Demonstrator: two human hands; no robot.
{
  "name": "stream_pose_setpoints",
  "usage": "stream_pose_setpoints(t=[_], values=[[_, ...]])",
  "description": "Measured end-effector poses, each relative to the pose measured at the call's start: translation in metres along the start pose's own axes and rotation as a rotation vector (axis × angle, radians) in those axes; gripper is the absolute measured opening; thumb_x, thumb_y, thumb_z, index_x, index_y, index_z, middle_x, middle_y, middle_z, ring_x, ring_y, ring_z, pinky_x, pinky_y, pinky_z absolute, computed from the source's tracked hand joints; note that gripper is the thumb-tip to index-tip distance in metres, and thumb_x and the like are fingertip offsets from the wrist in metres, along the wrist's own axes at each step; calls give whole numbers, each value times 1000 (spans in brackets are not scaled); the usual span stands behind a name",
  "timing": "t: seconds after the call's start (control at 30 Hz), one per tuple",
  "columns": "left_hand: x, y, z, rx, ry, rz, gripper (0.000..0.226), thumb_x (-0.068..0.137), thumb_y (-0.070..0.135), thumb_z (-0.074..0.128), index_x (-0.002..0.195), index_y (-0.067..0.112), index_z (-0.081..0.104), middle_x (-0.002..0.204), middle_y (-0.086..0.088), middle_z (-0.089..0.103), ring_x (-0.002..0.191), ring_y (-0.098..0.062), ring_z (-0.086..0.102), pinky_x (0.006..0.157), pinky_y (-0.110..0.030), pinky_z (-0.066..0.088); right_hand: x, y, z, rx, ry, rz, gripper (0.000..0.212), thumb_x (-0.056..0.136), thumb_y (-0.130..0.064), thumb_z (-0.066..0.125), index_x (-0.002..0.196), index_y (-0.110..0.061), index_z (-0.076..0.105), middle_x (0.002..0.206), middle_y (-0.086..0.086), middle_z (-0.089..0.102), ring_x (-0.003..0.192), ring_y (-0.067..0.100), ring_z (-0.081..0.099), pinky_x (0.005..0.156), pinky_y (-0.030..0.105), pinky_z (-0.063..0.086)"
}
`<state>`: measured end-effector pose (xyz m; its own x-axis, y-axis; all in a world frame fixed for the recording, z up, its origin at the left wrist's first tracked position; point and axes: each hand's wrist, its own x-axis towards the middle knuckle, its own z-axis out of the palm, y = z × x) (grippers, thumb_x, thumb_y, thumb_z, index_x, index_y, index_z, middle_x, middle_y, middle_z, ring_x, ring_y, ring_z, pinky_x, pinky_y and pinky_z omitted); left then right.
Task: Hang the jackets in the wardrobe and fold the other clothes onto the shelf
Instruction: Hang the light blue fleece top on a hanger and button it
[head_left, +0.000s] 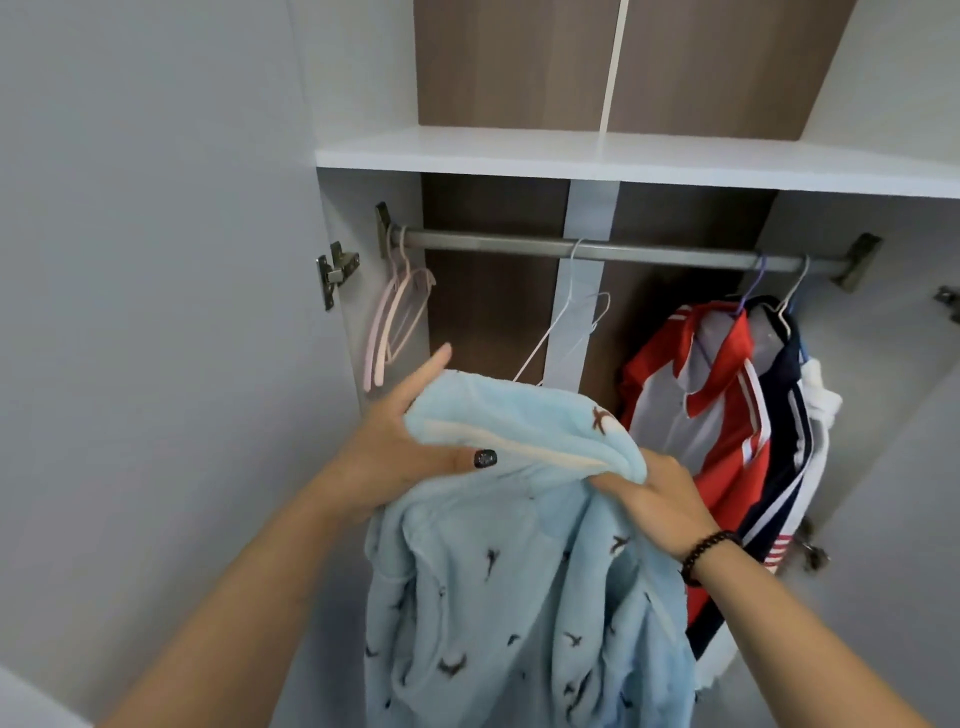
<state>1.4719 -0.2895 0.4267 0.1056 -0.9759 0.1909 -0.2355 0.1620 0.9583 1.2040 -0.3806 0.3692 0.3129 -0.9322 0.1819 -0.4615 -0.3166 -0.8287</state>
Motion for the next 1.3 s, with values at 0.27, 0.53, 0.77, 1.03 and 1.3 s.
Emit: stream_pose_setpoints(t=[0.27, 0.53, 0.77, 1.03, 1.3], values=[[21, -5, -18, 751, -128, -73, 46, 65, 31, 87, 107, 32, 68, 104, 21, 63, 94, -3, 60, 78, -18, 45, 39, 3, 15, 15, 68, -37, 13, 71, -31, 80, 68, -26, 68, 66, -14, 68, 65, -4, 61, 57, 8, 43], [65, -28, -19, 19, 180, -106, 24, 49, 32, 81, 73, 30, 76, 77, 2, 75, 72, -9, 70, 64, -20, 54, 107, 16, 33, -2, -405, 71, 27, 64, -30, 86, 88, -25, 74, 89, -9, 74, 86, 7, 69, 77, 25, 57], [114, -42, -29, -422, 227, -140, 36, 44, 21, 83, 79, 15, 75, 77, -12, 72, 68, -22, 70, 58, -28, 55, 211, 19, 32, 186, -336, 228, 20, 73, -23, 81, 81, -17, 63, 85, 6, 66, 82, 18, 65, 76, 32, 53], [159, -54, -29, -479, 266, -99, 28, 45, 18, 80, 72, 17, 74, 69, -9, 70, 62, -19, 68, 56, -27, 55, 310, 19, 28, 593, -87, 545, 50, 83, -36, 70, 124, -12, 54, 120, 7, 56, 109, 26, 59, 93, 38, 50], [177, -68, -23, -490, 310, -124, 21, 54, 5, 72, 73, 12, 71, 69, -13, 68, 61, -23, 66, 56, -29, 55, 347, 22, 41, 985, -57, 566, 7, 94, -6, 54, 102, -6, 55, 106, 12, 64, 107, 28, 62, 96, 43, 48]])
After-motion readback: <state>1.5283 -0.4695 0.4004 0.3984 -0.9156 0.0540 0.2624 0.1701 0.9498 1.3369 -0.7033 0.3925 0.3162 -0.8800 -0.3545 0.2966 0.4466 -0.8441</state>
